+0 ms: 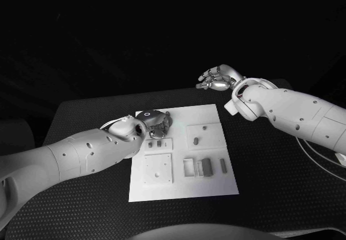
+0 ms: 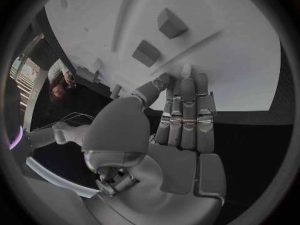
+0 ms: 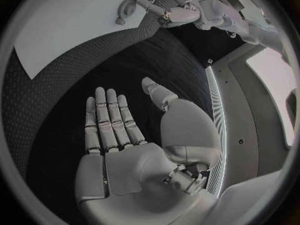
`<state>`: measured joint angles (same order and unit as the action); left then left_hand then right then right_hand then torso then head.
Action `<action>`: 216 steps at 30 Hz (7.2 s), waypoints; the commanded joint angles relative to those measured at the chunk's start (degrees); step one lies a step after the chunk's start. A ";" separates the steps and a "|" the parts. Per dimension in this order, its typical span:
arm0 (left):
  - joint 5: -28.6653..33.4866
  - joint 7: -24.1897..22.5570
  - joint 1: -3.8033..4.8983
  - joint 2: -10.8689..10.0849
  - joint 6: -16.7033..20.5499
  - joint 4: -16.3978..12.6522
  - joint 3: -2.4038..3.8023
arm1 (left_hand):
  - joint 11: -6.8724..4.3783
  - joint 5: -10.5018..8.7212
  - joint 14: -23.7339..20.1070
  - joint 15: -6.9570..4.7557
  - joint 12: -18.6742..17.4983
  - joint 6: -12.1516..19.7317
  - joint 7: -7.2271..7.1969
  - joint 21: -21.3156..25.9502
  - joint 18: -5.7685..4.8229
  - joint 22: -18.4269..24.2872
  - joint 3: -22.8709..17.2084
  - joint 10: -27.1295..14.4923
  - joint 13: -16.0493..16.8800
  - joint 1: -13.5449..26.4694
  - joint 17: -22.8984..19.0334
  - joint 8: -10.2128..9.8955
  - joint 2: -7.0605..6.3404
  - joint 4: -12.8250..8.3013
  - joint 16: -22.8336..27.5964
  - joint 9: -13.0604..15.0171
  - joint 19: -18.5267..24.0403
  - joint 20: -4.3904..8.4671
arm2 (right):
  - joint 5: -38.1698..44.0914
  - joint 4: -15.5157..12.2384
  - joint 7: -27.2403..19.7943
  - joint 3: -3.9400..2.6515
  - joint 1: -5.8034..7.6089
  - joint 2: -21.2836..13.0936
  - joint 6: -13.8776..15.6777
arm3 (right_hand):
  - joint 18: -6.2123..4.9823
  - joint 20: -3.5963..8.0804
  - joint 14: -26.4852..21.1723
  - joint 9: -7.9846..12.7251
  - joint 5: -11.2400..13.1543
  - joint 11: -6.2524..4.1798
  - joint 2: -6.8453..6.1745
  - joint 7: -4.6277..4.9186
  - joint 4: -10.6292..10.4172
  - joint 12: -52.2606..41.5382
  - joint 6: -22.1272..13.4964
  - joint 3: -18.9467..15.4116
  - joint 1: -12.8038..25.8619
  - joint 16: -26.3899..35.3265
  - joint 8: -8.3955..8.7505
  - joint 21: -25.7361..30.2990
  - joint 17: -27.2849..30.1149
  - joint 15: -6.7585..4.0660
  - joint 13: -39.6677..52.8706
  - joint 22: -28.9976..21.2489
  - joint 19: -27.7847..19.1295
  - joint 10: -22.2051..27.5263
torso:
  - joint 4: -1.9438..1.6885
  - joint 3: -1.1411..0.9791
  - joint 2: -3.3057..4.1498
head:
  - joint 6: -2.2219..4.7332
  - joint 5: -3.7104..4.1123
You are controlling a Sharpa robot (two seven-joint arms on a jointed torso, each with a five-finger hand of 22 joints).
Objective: Assemble the parts on the task board
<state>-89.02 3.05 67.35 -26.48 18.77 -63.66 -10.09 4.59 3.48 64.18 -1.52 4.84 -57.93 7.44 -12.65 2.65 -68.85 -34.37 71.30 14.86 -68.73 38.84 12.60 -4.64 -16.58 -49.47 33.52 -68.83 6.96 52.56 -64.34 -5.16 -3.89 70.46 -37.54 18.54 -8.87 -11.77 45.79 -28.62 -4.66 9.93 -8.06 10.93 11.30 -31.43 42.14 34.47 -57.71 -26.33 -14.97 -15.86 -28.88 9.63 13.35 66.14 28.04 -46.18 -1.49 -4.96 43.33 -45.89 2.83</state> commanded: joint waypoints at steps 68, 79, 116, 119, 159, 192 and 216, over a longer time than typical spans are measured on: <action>7.64 -2.31 0.12 -9.72 -2.19 -7.63 3.02 | -0.32 0.19 2.98 -0.44 -0.90 -0.97 -0.14 -0.43 0.88 -1.66 -1.52 1.78 -0.15 1.09 2.13 0.77 0.44 0.38 0.55 -0.68 -2.43 0.64 | -0.26 -0.05 -0.68 -0.02 -0.02 -0.66 -0.83 | 1.09 -0.08 -0.31 0.28 0.12 0.30 0.07 2.06 -0.20 0.50 -0.46 -0.48 -0.14 1.06 -0.26 0.81 -0.36 0.55 -1.09 0.60 -0.54 -0.17 | -0.07 0.08 0.04 | 0.39 -0.50; 7.18 -2.48 0.06 -8.74 -2.51 -6.51 2.99 | -0.31 0.20 2.98 -0.44 -0.91 -0.94 -0.13 -0.40 0.88 -1.69 -1.51 1.78 -0.16 1.09 2.18 0.77 0.48 0.37 0.59 -0.70 -2.43 0.63 | -0.26 -0.07 -0.71 -0.02 -0.02 -0.55 -0.82 | 1.11 -0.09 -0.32 0.30 0.13 0.31 0.07 2.07 -0.22 0.51 -0.47 -0.49 -0.15 1.13 -0.27 0.87 -0.40 0.56 -1.18 0.66 -0.56 -0.16 | 0.03 -0.02 0.05 | 0.28 -0.85; 6.12 -2.02 -0.20 -7.89 -4.74 -5.11 2.84 | -0.30 0.21 2.96 -0.42 -0.96 -0.83 -0.10 -0.27 0.88 -1.79 -1.52 1.73 -0.21 1.11 2.37 0.77 0.59 0.33 0.75 -0.77 -2.39 0.61 | -0.26 -0.13 -0.73 -0.02 -0.02 -0.62 -0.77 | 1.15 -0.09 -0.38 0.36 0.13 0.34 0.06 2.07 -0.27 0.48 -0.48 -0.53 -0.21 1.38 -0.31 1.08 -0.51 0.61 -1.48 0.84 -0.61 -0.16 | -0.01 0.03 0.01 | -0.16 -0.67; 6.12 -2.16 -0.21 -7.88 -4.84 -5.19 2.84 | -0.29 0.21 2.96 -0.42 -0.96 -0.83 -0.10 -0.26 0.88 -1.80 -1.52 1.73 -0.21 1.10 2.39 0.78 0.59 0.31 0.77 -0.78 -2.38 0.61 | -0.26 -0.15 -0.74 -0.02 -0.02 -0.62 -0.78 | 1.16 -0.09 -0.38 0.37 0.13 0.34 0.06 2.07 -0.27 0.48 -0.48 -0.53 -0.21 1.39 -0.31 1.09 -0.51 0.62 -1.50 0.86 -0.62 -0.16 | -0.04 0.00 0.01 | -0.27 -0.71; 5.83 -2.92 -0.55 -7.19 -5.60 -5.37 1.70 | -0.58 0.20 3.07 -0.64 -0.62 -1.50 -0.40 -0.02 0.85 -2.08 -1.46 2.63 -0.03 0.92 2.91 1.34 0.72 0.21 1.05 -0.69 -2.47 0.69 | -0.26 -0.12 -0.71 -0.02 -0.02 -0.55 -0.83 | 1.18 -0.09 -0.37 0.42 0.13 0.35 0.07 2.07 -0.34 0.45 -0.49 -0.56 -0.22 1.54 -0.34 1.24 -0.61 0.64 -1.73 1.01 -0.61 -0.16 | -0.01 0.00 0.02 | -0.51 -0.47; 5.89 -2.07 -0.55 -6.72 -5.68 -4.27 1.50 | 0.75 -0.07 1.52 0.53 -1.14 2.91 0.91 1.30 1.00 -2.89 -0.34 -1.57 -0.85 1.77 4.55 -0.42 -1.52 0.42 2.29 -2.04 -1.53 -0.18 | -0.27 0.01 -0.75 -0.02 -0.02 -0.51 -0.92 | 1.20 -0.09 -0.39 0.46 0.13 0.37 0.01 2.08 -0.36 0.45 -0.51 -0.60 -0.24 1.68 -0.35 1.37 -0.69 0.66 -1.92 1.13 -0.63 -0.13 | -0.04 0.02 0.01 | -0.48 -0.51; 6.69 -1.77 -0.54 -8.06 -4.85 -4.07 1.61 | 1.09 -0.01 1.64 0.82 -0.96 8.52 0.21 1.89 1.53 -3.48 -0.04 -3.10 -0.84 2.09 5.63 -2.59 -2.60 0.47 2.73 -3.48 -1.97 -0.54 | -0.06 0.13 -0.63 -0.02 -0.03 -0.59 -0.75 | 1.24 -0.06 -0.48 0.56 0.12 0.43 -0.14 2.09 -0.11 0.45 -0.55 -0.60 -0.60 1.97 -0.38 1.65 -0.84 0.72 -2.30 1.38 -0.69 0.01 | 0.02 0.03 0.01 | -0.48 -0.41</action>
<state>-82.63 0.86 66.96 -34.29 14.11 -67.93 -8.40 5.43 3.49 65.80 -0.91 3.94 -49.73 7.66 -10.92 2.12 -72.27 -34.82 68.93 13.94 -66.63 44.42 10.24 -6.64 -16.15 -46.93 30.11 -70.73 6.82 52.20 -64.19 -5.26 -3.88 70.45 -38.12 18.26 -8.33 -11.77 45.46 -28.13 -4.66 9.93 -8.06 11.08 10.99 -31.21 41.99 34.15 -57.71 -24.56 -14.96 -14.51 -29.66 9.93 11.13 67.44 27.64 -46.18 -1.49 -4.94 43.35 -46.37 2.44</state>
